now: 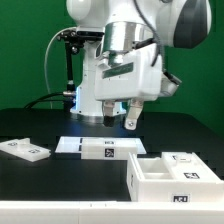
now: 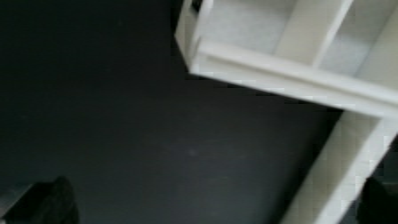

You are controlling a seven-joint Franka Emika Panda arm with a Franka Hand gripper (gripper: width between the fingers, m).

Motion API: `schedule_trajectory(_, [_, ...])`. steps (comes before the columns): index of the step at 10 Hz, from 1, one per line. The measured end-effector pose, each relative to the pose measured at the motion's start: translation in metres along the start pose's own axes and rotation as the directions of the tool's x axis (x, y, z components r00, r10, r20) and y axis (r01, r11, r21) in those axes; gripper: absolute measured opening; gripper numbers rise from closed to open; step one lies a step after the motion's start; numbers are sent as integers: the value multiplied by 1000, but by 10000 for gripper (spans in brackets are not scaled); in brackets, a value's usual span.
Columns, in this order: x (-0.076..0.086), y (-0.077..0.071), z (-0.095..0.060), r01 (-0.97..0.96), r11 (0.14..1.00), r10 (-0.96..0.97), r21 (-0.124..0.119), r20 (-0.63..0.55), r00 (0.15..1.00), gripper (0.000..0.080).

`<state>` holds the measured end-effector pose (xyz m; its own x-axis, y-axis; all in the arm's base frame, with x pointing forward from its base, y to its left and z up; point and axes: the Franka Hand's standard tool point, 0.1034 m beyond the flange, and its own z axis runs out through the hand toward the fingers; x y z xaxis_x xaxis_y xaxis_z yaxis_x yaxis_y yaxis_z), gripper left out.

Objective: Assemble cabinet

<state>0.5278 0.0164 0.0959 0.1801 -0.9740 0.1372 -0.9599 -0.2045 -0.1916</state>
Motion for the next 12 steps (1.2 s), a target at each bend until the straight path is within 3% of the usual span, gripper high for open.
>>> schedule_trajectory(3, [0, 1, 1, 20, 1000, -20, -2, -1, 1000, 797])
schedule_trajectory(6, [61, 19, 8, 135, 991, -135, 8, 1, 991, 797])
schedule_trajectory(9, [114, 53, 23, 187, 982, -187, 9, 31, 982, 797])
schedule_trajectory(10, [104, 52, 27, 136, 991, -136, 4, 45, 990, 797])
schedule_trajectory(12, [105, 53, 27, 141, 990, -141, 4, 44, 989, 797])
